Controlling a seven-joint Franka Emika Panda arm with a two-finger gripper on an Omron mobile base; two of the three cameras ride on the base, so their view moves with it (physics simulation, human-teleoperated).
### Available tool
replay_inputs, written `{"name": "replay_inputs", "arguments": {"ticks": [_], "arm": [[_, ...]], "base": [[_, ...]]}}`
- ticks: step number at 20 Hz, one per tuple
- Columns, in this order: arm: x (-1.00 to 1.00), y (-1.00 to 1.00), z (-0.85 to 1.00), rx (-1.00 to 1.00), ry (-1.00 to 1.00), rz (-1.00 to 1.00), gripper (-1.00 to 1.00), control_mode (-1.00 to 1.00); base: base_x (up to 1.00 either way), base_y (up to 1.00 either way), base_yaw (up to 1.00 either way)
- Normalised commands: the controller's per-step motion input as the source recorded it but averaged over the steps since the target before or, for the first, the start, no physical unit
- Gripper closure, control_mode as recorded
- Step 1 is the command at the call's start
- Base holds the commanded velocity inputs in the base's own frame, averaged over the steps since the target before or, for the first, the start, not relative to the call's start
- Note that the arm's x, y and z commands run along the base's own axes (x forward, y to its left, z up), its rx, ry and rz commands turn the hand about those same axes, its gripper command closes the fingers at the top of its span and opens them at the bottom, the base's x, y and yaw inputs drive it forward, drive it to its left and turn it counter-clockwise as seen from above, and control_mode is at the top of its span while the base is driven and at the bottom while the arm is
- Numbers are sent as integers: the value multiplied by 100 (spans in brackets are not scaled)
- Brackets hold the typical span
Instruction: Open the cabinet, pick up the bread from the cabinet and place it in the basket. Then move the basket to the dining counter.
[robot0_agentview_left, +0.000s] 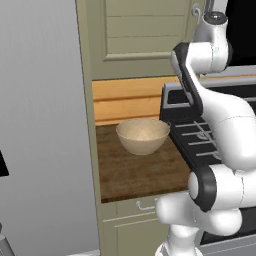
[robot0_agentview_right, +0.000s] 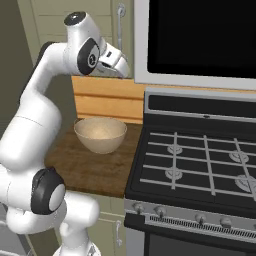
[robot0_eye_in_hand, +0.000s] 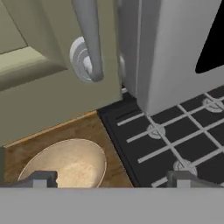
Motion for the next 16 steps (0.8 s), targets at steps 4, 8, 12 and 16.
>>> {"name": "replay_inputs", "arguments": {"ticks": [4,8,12,16], "arm": [[11,-13,40,22,-8,17,-100,-100],[0,-9,51,-6,-20,21,-100,-100],[8,-8,40,-15,-23,19,-100,-100],[34,-17,8,-21,-8,1,-100,-100]], "base": [[0,0,0],[0,0,0],[0,0,0],[0,0,0]]}}
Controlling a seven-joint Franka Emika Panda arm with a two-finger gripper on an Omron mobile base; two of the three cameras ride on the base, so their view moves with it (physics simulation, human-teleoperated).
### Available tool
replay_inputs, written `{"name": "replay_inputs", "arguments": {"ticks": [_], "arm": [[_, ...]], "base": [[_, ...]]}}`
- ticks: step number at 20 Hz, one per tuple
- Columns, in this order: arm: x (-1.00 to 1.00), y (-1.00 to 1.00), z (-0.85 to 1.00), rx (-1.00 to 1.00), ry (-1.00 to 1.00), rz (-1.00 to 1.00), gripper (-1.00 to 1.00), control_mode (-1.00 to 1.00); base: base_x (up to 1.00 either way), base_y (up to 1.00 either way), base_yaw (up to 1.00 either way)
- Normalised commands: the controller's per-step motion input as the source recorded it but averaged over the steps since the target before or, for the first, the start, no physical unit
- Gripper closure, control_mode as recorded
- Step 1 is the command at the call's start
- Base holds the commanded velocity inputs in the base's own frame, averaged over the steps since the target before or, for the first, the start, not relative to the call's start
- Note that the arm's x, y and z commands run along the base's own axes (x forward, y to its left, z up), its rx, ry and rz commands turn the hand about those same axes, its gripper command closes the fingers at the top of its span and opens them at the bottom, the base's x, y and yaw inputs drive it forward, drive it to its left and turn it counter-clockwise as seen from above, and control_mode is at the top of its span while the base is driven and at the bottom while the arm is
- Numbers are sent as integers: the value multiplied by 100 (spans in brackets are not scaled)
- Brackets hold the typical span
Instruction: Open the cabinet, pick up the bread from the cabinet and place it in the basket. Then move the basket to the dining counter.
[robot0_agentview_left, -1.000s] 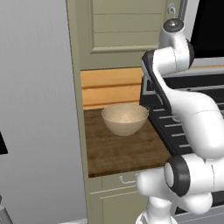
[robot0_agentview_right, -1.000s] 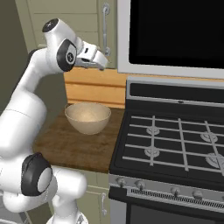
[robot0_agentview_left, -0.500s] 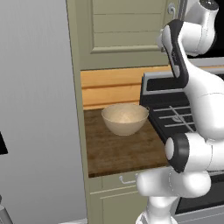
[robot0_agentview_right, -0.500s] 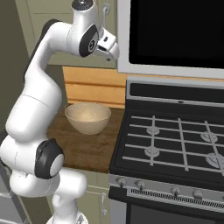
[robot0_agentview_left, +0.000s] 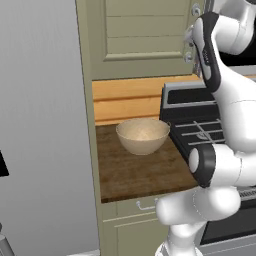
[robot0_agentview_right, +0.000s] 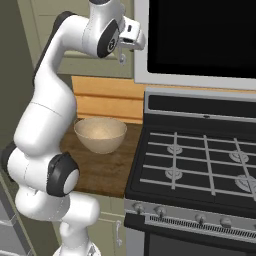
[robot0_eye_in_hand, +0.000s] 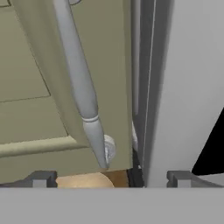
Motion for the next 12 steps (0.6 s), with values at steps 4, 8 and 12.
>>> {"name": "replay_inputs", "arguments": {"ticks": [4,8,12], "arm": [[41,-14,0,-21,-1,0,-100,-100],[11,0,0,-1,0,0,-100,-100],[17,14,0,0,-3,-1,-100,-100]], "base": [[0,0,0],[0,0,0],[0,0,0]]}}
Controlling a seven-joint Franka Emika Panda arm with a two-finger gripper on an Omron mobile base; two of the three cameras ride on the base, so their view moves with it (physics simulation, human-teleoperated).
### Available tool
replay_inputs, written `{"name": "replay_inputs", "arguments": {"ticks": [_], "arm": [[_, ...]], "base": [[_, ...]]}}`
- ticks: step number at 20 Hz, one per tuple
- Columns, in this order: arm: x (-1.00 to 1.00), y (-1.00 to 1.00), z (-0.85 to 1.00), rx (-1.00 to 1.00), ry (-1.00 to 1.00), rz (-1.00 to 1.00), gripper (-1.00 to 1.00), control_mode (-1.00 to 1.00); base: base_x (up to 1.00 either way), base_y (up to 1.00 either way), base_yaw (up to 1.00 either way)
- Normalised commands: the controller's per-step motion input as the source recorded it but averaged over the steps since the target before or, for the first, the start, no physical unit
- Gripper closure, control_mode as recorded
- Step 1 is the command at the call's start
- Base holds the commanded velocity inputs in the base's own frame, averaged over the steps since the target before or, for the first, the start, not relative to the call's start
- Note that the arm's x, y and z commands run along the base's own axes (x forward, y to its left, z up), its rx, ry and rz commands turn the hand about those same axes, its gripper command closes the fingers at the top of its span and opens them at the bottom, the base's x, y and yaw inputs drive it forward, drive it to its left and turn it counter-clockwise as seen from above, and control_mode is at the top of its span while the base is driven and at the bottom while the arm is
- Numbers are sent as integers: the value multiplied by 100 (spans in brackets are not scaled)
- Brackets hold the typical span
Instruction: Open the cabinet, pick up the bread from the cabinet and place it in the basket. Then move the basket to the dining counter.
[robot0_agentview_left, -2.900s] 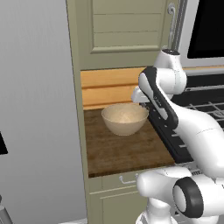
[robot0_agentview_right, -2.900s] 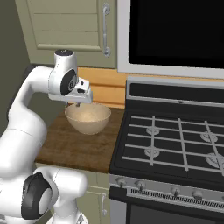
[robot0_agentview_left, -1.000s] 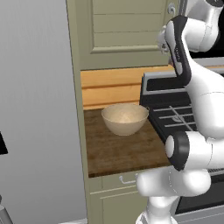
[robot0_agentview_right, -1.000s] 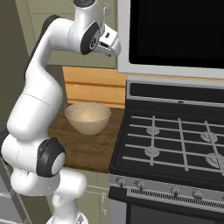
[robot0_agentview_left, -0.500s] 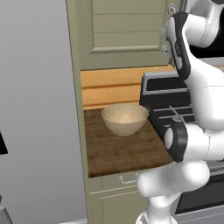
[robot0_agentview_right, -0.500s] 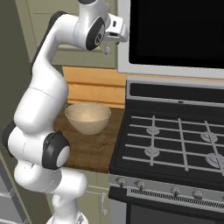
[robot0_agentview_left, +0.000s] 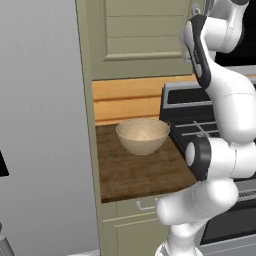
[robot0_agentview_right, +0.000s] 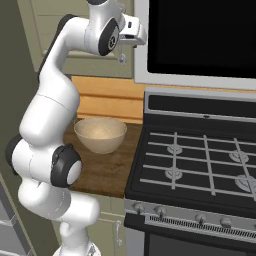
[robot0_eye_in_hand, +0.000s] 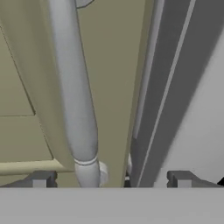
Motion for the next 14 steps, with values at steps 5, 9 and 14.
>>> {"name": "replay_inputs", "arguments": {"ticks": [5,9,14], "arm": [[24,0,2,0,-5,-2,-100,-100],[29,1,0,0,-1,-1,-100,-100],[27,20,0,1,-1,0,-100,-100]], "base": [[0,0,0],[0,0,0],[0,0,0]]}}
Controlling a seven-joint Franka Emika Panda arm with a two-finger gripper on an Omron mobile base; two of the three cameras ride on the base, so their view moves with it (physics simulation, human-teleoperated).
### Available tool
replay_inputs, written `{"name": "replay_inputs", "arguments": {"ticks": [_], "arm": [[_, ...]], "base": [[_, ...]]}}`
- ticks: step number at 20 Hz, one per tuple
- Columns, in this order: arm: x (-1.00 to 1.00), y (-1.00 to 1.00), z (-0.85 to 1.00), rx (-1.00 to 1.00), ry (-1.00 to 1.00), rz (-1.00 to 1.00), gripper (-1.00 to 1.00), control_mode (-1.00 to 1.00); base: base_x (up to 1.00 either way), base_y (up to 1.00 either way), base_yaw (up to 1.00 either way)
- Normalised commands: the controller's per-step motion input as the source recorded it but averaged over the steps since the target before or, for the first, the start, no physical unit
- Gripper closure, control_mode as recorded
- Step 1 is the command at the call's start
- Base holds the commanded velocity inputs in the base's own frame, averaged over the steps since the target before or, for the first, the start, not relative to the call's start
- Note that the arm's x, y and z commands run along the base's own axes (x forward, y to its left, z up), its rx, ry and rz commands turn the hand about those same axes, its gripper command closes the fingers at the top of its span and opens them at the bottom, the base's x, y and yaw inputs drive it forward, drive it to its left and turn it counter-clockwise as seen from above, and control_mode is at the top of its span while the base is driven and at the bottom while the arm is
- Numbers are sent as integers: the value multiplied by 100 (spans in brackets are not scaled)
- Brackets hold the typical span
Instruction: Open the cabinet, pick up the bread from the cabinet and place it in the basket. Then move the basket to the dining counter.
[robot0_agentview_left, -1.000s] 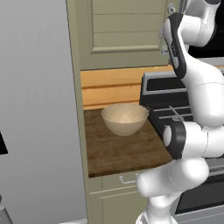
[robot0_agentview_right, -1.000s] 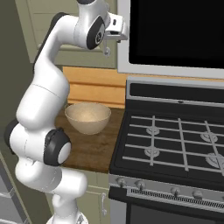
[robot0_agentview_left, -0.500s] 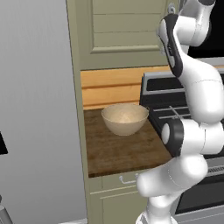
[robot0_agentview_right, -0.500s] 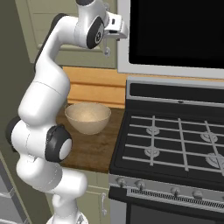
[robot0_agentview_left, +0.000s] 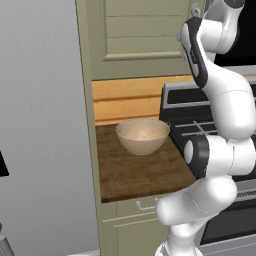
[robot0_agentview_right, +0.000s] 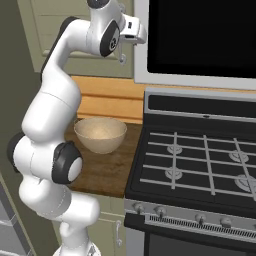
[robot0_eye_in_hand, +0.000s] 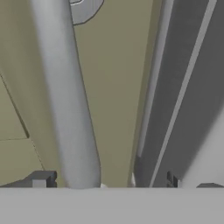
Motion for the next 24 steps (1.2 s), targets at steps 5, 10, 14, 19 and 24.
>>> {"name": "replay_inputs", "arguments": {"ticks": [5,10,14,19,24], "arm": [[10,35,0,3,-5,0,-100,-100],[0,39,0,0,-11,0,-100,-100],[18,10,0,0,-5,0,-100,-100],[31,-15,0,0,-6,0,-100,-100],[11,-9,0,0,-3,2,100,-100]], "base": [[0,0,0],[0,0,0],[0,0,0],[0,0,0],[0,0,0]]}}
